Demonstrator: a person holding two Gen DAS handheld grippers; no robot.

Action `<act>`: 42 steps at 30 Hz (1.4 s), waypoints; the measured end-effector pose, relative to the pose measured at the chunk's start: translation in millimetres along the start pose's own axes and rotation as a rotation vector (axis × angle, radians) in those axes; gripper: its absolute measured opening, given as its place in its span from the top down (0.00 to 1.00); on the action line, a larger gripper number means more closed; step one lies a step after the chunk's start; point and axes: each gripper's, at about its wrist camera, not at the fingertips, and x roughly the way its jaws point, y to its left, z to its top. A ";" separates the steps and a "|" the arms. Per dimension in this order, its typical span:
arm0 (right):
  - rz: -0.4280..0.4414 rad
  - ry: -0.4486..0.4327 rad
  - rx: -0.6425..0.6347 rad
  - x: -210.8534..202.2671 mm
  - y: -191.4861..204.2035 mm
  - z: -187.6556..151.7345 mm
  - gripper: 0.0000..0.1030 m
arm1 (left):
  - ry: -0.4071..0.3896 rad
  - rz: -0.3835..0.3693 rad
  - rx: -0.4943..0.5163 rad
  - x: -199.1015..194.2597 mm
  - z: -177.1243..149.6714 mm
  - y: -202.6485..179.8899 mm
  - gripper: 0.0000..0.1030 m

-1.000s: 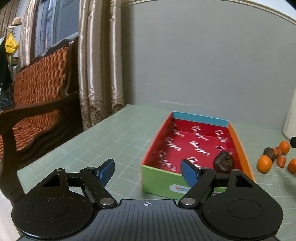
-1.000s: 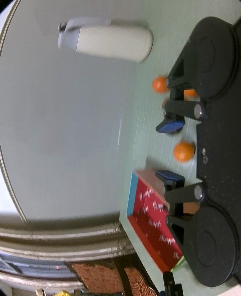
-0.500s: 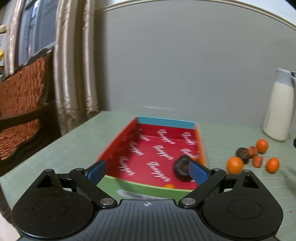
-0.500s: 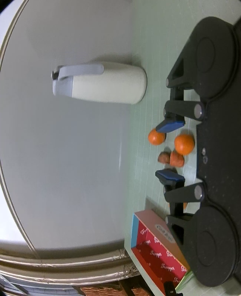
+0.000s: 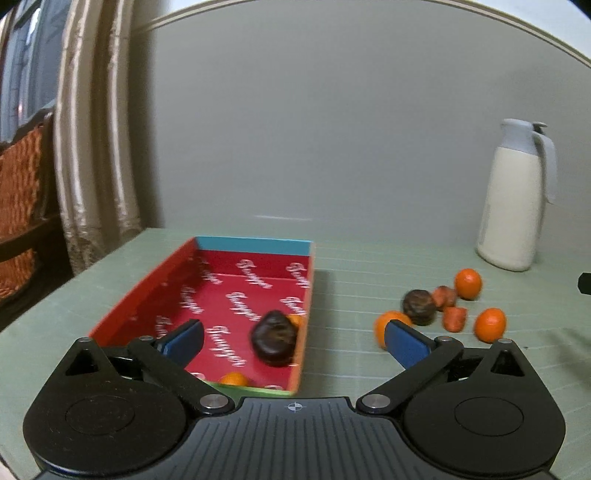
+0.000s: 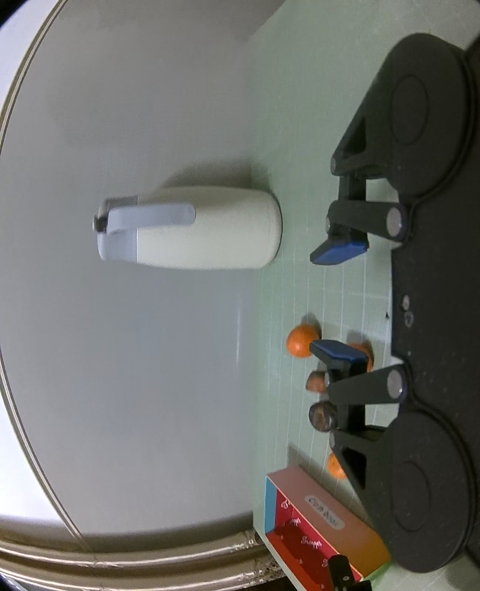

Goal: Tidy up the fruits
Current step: 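Move the left gripper to the fruit pile and close on a mandarin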

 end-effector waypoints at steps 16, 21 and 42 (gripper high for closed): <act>-0.092 0.012 0.037 -9.9 -52.4 -8.0 0.57 | 0.054 -0.075 0.066 23.3 -1.3 -74.0 0.00; -0.125 0.019 0.053 -9.3 -68.9 -12.7 0.57 | 0.047 -0.126 0.082 27.7 -4.3 -98.4 0.00; -0.251 0.046 0.140 5.5 -128.1 -24.2 0.57 | 0.137 -0.223 0.161 79.7 -4.8 -174.0 0.36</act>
